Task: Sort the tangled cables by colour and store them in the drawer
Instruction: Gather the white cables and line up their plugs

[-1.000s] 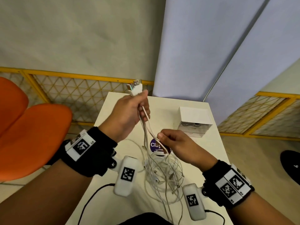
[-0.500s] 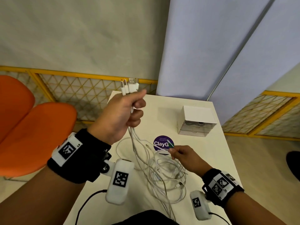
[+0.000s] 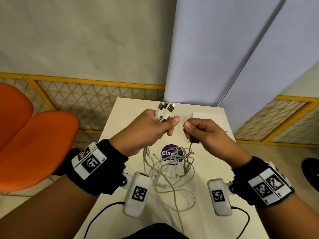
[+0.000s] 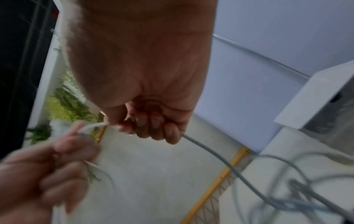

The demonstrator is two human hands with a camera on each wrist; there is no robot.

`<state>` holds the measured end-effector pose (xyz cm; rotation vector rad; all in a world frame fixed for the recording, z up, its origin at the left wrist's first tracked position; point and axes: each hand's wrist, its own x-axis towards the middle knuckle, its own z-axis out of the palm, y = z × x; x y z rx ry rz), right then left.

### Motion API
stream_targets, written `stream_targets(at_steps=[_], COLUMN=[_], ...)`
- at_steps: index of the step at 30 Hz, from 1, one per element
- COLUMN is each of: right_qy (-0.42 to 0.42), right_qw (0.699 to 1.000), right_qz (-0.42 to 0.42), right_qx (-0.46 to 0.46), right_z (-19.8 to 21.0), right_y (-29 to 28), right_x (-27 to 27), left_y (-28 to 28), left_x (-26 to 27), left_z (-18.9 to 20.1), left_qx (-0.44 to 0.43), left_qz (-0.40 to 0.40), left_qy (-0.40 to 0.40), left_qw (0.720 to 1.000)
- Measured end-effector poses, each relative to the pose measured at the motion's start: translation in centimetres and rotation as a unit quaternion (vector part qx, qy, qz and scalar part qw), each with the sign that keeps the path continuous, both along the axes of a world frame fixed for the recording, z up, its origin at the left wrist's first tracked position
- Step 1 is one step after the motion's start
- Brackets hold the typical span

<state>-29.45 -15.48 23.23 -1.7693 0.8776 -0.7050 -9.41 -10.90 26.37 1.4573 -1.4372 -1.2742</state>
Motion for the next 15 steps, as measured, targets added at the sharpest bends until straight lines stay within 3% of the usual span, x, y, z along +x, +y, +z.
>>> stream_targets(at_steps=[2, 6, 15], right_qy=[-0.021, 0.016, 0.087], right_qw=[1.000, 0.999, 0.992], right_qz=[-0.006, -0.048, -0.086], right_qx=[0.007, -0.015, -0.010], right_z=[-1.7, -6.8, -14.9], right_y=[-0.3, -0.2, 0.3], right_x=[-0.3, -0.9, -0.3], left_y=[0.0, 0.0, 1.4], left_x=[0.3, 1.3, 1.6], left_z=[0.7, 2.0, 2.2], left_qx=[-0.034, -0.091, -0.122], left_qz=[0.012, 0.054, 0.077], left_qy=[0.038, 0.169, 0.301], left_qw=[0.999, 0.980, 0.943])
